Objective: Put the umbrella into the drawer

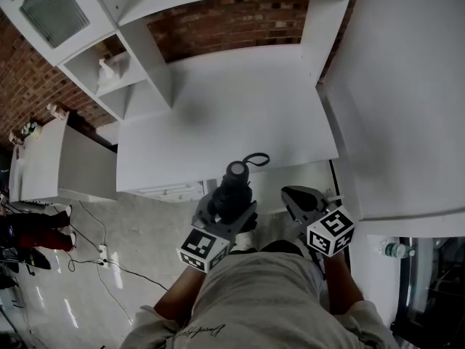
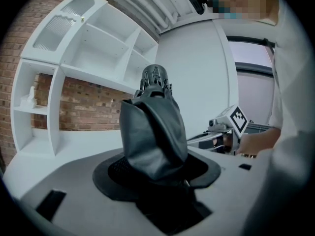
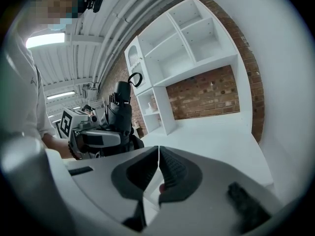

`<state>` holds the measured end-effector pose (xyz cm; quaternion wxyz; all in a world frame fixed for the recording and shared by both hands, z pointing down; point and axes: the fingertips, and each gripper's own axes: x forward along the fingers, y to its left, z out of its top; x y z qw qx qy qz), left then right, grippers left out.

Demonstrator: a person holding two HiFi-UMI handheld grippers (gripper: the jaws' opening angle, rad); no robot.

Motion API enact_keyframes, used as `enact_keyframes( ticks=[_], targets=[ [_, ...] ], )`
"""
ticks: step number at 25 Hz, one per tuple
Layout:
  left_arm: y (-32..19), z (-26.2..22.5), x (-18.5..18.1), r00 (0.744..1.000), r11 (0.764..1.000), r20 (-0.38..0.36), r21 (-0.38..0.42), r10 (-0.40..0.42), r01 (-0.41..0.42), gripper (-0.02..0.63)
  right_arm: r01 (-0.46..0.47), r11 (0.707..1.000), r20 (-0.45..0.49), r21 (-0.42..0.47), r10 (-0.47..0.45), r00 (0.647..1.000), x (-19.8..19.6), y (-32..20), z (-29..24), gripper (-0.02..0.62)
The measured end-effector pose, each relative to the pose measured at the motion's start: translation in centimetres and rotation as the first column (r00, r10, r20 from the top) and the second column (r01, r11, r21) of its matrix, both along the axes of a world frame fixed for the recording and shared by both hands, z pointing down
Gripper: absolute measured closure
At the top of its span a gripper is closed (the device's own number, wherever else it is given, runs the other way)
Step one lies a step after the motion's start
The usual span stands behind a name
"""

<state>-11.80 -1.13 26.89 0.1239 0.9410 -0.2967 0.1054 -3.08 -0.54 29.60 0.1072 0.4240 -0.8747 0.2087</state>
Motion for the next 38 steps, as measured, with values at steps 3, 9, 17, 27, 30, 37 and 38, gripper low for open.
enact_keyframes(
  ticks=[3, 9, 17, 27, 30, 37, 38],
  targets=[
    [-0.7, 0.1, 0.6, 1.0, 1.0, -0.004, -0.004, 0.007, -0.007, 0.336, -0.01, 1.0, -0.003, -0.01, 0.01, 1.0, 0.9, -0.4, 0.1, 0.568],
    [-1.4, 0.4, 2.1, 1.0, 1.0, 0.001, -0.007, -0.01, 0.01, 0.336, 0.003, 1.0, 0.005, -0.022, -0.003, 1.0, 2.9, -1.2, 0.6, 0.568],
    [-2.6, 0.1, 2.8, 0.998, 0.998, 0.021, -0.002, -0.058, 0.058, 0.336, 0.053, 0.998, 0.011, -0.02, -0.053, 0.999, 4.0, -2.5, 0.2, 0.568],
    [-4.7, 1.0, 4.0, 0.996, 0.999, 0.073, 0.009, -0.053, 0.053, 0.336, 0.043, 0.998, 0.028, -0.047, -0.041, 0.999, 5.7, -3.5, 1.4, 0.568],
    [-5.3, 1.7, 4.4, 0.994, 0.999, 0.102, 0.01, -0.043, 0.042, 0.336, 0.035, 0.997, 0.026, -0.064, -0.033, 0.999, 6.3, -3.9, 2.2, 0.568],
    [-6.1, 4.4, 5.1, 0.987, 1.0, 0.159, -0.003, -0.015, 0.015, 0.336, 0.029, 0.994, 0.027, -0.103, -0.027, 0.999, 7.0, -4.2, 4.1, 0.566],
    [-6.2, 4.8, 5.3, 0.986, 1.0, 0.163, -0.007, -0.011, 0.013, 0.336, 0.029, 0.994, 0.028, -0.108, -0.027, 0.999, 7.0, -4.1, 4.4, 0.568]
  ],
)
